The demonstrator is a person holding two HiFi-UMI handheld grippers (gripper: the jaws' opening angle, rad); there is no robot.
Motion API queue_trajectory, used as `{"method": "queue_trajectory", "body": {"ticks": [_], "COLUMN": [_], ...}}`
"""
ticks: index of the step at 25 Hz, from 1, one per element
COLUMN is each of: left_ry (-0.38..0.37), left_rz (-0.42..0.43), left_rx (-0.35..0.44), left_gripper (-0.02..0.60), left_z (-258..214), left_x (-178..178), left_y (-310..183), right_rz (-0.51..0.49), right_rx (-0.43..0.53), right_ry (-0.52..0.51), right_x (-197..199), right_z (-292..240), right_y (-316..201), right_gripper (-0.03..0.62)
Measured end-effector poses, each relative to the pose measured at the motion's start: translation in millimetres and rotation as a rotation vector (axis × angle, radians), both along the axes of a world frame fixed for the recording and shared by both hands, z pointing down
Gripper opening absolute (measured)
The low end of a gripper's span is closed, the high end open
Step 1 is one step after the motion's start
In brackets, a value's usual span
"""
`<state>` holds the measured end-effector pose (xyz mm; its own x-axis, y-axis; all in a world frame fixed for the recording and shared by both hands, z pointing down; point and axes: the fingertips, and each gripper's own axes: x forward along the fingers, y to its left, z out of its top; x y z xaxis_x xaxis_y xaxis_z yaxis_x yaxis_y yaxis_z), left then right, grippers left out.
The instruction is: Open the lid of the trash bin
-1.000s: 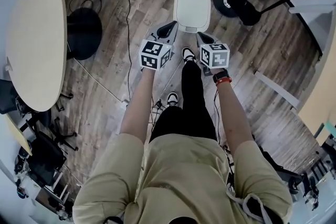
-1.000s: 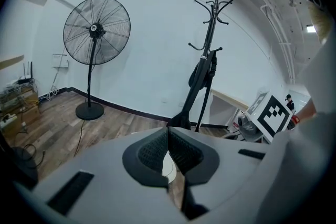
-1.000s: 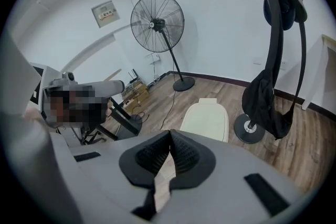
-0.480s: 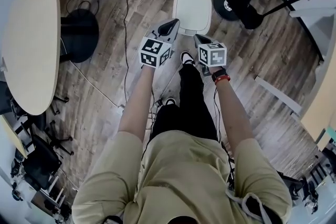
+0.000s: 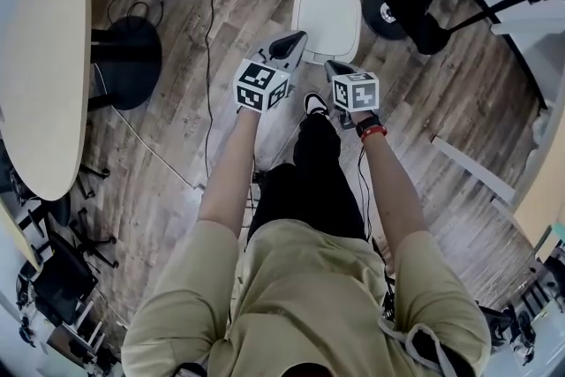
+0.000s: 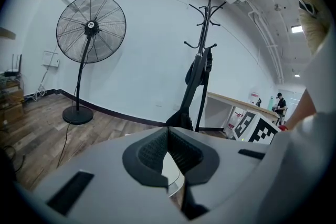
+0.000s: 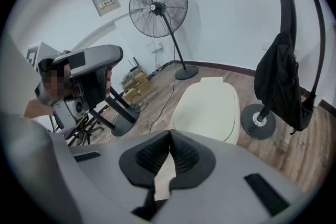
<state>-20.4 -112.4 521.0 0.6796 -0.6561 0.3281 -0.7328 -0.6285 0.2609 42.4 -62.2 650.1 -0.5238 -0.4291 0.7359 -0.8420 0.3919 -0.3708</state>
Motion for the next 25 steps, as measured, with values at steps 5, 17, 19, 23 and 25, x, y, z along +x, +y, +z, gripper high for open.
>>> {"method": "queue_trajectory", "body": {"ticks": [5, 17, 19, 23, 25], "left_ry": [0.001, -0.010, -0.012, -0.014, -0.016], "left_rz": [0.027, 0.042, 0.043, 0.041, 0.038], "left_rx": [0.025, 0.081, 0.085, 0.089, 0.095], "left_gripper": [0.021, 0.021, 0.021, 0.021, 0.021], "left_z": [-3.9, -14.1, -15.2, -16.0, -17.2], "left_x": [4.8, -4.7, -4.8, -4.9, -5.4], "left_y": [-5.7, -24.3, -24.9, -27.1, -28.8], "right_rz": [0.009, -0.008, -0.004, -0.002, -0.002], "right_rx": [-0.005, -0.028, -0.031, -0.048, -0.054], "right_ry": [0.019, 0.009, 0.006, 0.007, 0.010], "right_x": [4.4, -11.8, -12.6, -11.6, -10.5], "right_z": [2.5, 20.4, 21.5, 26.8, 29.7], "right_y": [-7.5, -14.4, -15.3, -15.7, -16.2], "right_gripper": [0.015, 0.016, 0.016, 0.017, 0.016]}}
